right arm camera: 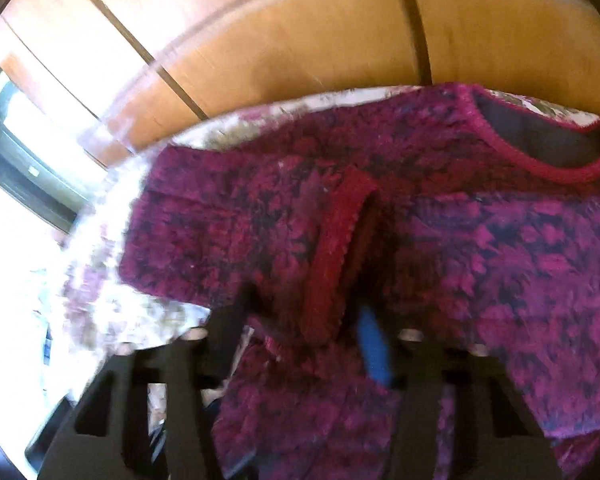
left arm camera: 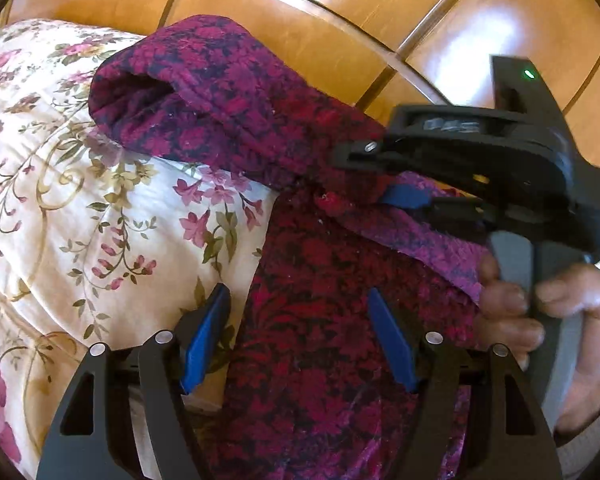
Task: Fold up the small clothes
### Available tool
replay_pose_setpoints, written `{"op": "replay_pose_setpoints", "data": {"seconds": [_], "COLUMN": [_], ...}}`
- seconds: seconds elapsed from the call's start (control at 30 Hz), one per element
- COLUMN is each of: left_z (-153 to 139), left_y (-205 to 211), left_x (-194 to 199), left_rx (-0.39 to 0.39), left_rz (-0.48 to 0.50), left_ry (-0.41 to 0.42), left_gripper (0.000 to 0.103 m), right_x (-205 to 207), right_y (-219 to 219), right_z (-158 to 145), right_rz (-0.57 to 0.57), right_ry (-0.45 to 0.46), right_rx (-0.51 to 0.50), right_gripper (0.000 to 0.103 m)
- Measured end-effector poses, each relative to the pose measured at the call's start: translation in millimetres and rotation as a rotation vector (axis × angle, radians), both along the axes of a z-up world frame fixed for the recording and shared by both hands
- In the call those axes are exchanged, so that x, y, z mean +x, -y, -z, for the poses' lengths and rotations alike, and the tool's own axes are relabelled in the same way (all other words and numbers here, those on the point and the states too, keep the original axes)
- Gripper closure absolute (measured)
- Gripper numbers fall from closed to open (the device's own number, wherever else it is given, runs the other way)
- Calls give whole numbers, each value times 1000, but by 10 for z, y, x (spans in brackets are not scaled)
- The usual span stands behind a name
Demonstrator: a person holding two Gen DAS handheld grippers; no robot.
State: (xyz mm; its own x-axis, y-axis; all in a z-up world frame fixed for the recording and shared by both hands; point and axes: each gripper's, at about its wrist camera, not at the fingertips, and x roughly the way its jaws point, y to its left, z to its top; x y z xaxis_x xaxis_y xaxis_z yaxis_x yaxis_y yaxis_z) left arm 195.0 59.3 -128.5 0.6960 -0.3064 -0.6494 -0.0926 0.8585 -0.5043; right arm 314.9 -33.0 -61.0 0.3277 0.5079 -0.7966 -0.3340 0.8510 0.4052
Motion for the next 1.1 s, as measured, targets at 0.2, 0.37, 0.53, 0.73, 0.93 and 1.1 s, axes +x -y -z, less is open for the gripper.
{"op": "replay_pose_setpoints", "data": {"seconds": [0.2, 0.37, 0.53, 0.73, 0.93, 1.1], "left_z": [10, -99, -188, -166, -142, -98], "left_y": [18, -151, -324, -343, -227, -195], "left_x": [-10, 60, 254, 542, 825, 919], "left_rx": [-14, -38, 72, 154, 212, 271], "left_rz": [0, -33, -170, -190, -191, -189], "left_ry": [7, -24, -102, -158, -180, -199], "left_gripper": [33, 33, 33, 33, 33, 33], "right_x": [-152, -309, -502, -546, -546, -587], "right_y": [44, 408, 891, 1540, 2067, 2529], "right_z": [-352, -647, -888, -982, -779, -578], "right_rz": [48, 122, 212, 354, 460, 528], "right_ry": [162, 276, 356, 382, 340, 307], "right_rx": [-40, -50, -30, -28, -54, -113], "right_gripper": [92, 94, 95, 96, 98, 99]}}
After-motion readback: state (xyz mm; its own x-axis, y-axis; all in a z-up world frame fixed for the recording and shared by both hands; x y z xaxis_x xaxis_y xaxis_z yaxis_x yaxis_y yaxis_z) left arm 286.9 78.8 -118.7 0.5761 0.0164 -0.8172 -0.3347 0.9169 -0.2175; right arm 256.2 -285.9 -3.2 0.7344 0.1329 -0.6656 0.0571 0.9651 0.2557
